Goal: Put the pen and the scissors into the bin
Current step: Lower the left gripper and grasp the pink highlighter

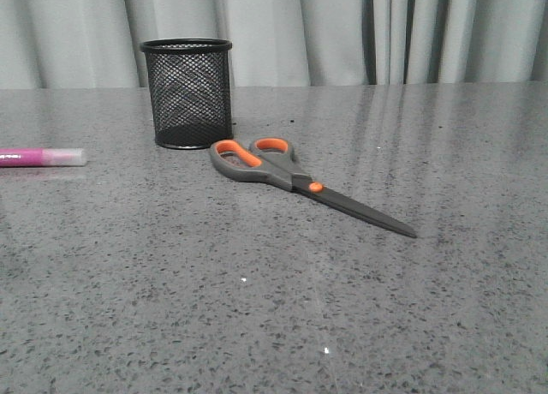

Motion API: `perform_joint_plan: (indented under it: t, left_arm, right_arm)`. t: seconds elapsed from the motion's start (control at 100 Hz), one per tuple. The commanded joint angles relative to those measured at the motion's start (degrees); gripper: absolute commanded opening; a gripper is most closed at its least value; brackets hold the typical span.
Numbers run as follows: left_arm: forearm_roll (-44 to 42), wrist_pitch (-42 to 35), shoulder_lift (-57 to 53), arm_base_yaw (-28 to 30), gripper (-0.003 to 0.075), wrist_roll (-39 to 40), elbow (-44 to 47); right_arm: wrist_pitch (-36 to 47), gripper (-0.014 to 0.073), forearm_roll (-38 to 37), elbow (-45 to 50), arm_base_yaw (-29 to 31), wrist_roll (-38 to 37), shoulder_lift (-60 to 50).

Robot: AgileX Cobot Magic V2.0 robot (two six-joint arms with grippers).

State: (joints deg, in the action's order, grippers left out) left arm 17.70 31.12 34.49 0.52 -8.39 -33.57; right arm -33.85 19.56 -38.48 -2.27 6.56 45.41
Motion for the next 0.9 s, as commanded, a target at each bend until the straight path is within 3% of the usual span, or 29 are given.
perform_joint_plan:
  t: [0.0,0.1,0.18,0.29,0.48,0.89]
  left_arm:
    - [1.2,-3.9,1.6,-0.2,0.0139,-0.2,-2.3]
    - [2.4,-5.3,2.8,-0.2,0.0306,-0.2,-2.3]
    - [3.2,-6.0,3.9,-0.2,0.0393,-0.3,-2.4]
    - [3.4,-5.6,6.7,-0.2,0.0385,-1.8,-4.0]
    - [5.5,-1.1,16.1,-0.2,0.0379,-13.5,-10.9]
    - [5.9,15.7,43.0,-0.2,0.0379,-53.7,-29.8]
  right_arm:
    - [3.8,0.0178,0.2,-2.6,-1.1,1.2,0.5]
    - [5.1,0.0398,0.2,-2.6,-1.7,1.3,0.9]
    - [5.5,0.0447,0.2,-2.7,-1.7,1.3,0.9]
    - [6.0,0.0444,0.2,-2.7,-1.7,2.0,0.9]
    - [6.1,0.0444,0.2,-2.7,-1.7,3.2,0.9]
    - [5.9,0.0444,0.2,-2.7,-1.7,5.2,0.9]
